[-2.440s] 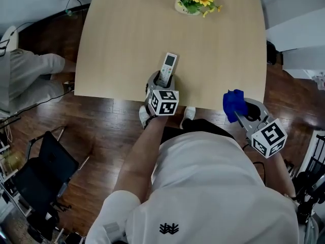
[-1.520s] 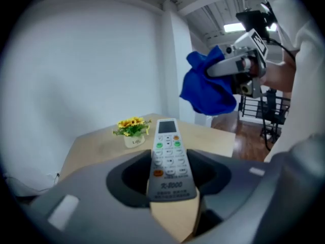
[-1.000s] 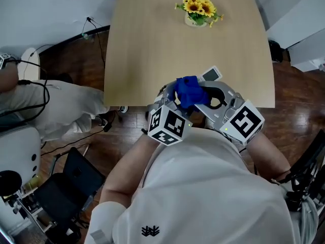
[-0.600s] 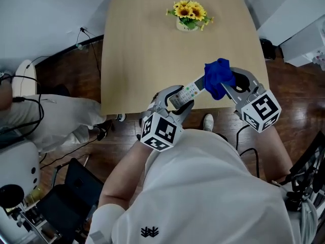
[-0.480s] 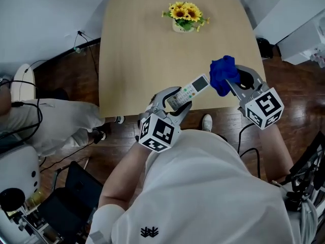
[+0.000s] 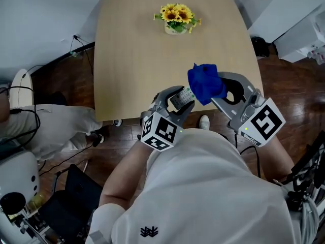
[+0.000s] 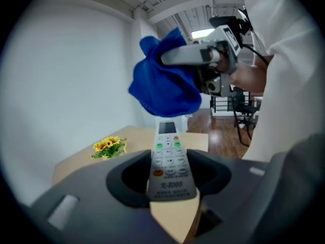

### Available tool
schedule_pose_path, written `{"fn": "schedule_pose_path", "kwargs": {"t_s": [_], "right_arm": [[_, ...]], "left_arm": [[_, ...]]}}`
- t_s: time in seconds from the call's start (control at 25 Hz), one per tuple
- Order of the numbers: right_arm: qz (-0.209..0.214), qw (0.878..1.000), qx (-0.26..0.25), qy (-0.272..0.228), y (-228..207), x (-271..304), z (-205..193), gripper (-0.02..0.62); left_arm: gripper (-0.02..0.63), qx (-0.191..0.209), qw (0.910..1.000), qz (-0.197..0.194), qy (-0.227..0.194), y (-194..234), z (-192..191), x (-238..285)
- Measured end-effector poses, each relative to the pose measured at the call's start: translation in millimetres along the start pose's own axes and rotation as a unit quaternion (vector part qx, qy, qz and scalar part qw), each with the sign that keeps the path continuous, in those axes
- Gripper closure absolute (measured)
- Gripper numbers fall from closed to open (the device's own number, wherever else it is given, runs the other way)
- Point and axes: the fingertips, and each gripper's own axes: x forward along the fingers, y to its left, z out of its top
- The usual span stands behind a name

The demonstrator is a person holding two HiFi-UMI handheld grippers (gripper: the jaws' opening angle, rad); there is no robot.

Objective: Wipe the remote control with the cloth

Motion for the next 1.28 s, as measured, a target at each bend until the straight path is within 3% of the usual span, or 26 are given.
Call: {"fn": "schedule_pose_path", "kwargs": {"t_s": [0.2, 0.4, 0.64, 0.84, 1.28], "right_arm": [[0.097, 0.995, 0.037, 0.006, 55.1, 31.4, -6.3, 0.517], [0.116, 0.992, 0.044, 0.015, 51.4, 46.4, -28.5, 0.517], [0.100, 0.995, 0.002, 0.028, 15.8, 49.4, -50.4, 0.517], [0.059, 0.997, -0.021, 0.040, -28.8, 38.3, -59.6, 0.517], [-0.062, 0.995, 0.005, 0.072, -122.3, -2.2, -77.3, 0.517]], "left_arm": [[0.371, 0.001, 1.0000, 0.000, -0.003, 1.9, 13.3, 10.9], [0.371, -0.006, 0.9997, 0.023, -0.004, 15.7, 13.6, 10.3], [0.371, -0.018, 0.9988, 0.045, -0.003, 24.9, 5.6, 6.4], [0.371, -0.022, 0.9984, 0.052, 0.000, 28.7, 4.1, 9.1], [0.371, -0.030, 0.9984, 0.048, 0.005, 32.1, -1.7, 6.1]]}}
